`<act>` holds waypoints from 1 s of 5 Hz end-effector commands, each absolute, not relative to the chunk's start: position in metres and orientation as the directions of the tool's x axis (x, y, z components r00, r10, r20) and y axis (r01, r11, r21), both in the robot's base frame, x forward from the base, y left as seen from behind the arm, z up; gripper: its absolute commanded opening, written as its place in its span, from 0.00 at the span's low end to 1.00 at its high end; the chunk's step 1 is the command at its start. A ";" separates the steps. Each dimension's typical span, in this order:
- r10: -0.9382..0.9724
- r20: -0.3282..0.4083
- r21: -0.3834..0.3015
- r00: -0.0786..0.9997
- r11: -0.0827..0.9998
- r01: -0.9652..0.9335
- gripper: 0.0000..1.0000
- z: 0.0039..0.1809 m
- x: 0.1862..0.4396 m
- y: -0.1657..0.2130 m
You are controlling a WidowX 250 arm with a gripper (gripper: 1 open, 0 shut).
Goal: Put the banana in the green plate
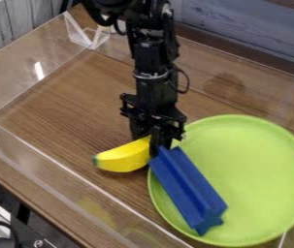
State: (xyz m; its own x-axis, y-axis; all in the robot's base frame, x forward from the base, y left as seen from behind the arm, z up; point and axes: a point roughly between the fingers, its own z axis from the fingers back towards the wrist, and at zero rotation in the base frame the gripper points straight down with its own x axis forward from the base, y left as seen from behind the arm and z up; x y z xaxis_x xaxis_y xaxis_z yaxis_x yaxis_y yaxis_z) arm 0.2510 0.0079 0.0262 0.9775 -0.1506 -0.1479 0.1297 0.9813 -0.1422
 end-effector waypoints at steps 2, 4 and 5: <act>-0.138 -0.105 -0.127 0.985 0.984 0.124 0.00 0.043 0.261 0.008; -0.125 -0.104 -0.128 0.987 0.985 0.111 0.00 0.047 0.264 0.006; -0.120 -0.101 -0.129 0.988 0.986 0.106 0.00 0.047 0.268 0.001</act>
State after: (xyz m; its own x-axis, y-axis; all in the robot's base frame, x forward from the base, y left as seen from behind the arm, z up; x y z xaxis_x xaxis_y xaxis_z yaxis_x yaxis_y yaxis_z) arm 0.2604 0.0026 0.0355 0.9828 -0.1116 -0.1473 0.0912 0.9862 -0.1382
